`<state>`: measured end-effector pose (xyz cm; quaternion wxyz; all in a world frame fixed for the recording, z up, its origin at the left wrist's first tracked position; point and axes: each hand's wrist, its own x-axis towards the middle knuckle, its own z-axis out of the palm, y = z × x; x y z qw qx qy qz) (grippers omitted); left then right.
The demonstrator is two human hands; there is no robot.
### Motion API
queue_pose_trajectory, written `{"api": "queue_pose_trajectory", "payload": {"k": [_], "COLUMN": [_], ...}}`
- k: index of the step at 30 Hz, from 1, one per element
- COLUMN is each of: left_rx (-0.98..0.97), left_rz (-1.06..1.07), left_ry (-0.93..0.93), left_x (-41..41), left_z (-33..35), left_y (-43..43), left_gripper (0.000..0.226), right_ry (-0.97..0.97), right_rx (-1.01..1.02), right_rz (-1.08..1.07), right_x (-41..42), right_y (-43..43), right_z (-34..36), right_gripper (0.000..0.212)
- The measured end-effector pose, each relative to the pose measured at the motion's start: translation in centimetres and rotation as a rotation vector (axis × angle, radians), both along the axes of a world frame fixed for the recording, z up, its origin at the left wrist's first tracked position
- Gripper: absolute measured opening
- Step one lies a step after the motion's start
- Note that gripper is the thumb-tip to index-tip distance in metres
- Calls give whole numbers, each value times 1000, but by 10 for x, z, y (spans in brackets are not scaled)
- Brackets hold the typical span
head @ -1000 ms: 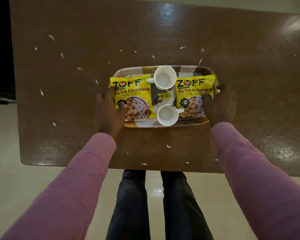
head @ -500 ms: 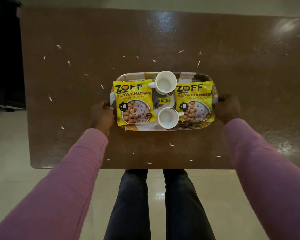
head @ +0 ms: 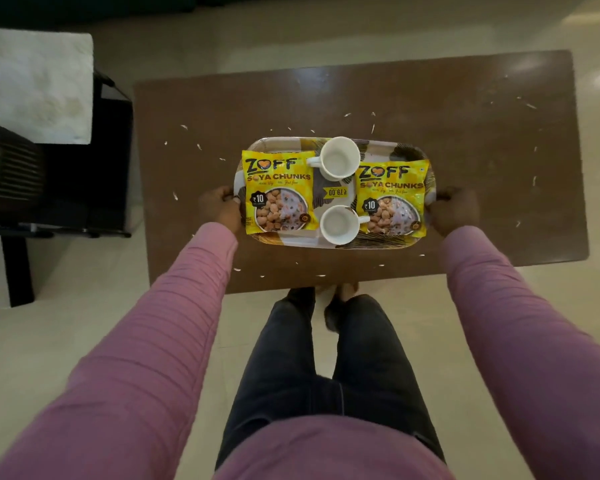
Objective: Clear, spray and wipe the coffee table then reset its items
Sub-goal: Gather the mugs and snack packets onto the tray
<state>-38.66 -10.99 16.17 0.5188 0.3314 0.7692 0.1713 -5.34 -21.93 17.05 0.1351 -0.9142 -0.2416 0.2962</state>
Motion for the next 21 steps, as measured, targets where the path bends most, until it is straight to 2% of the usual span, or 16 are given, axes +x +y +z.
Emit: {"api": "queue_pose_trajectory", "payload": {"k": [7,12,21], "left_rx": [75,77,64], "left_rz": [84,64,30], "left_ry": [-67,-107,-17], "left_x": [-25,-52,-123], "left_z": [36,51,54], "left_y": [-28,-61,-112], "left_gripper": [34,32,25], "right_ry": [-24,-24,-75], "right_rx": [54,102,111], "right_rz": [31,36,71], "right_x": [-29,-48,-102], "right_y": [-33,-61,-99], "right_z": [36,52,76], "right_gripper": [26,28,26]}}
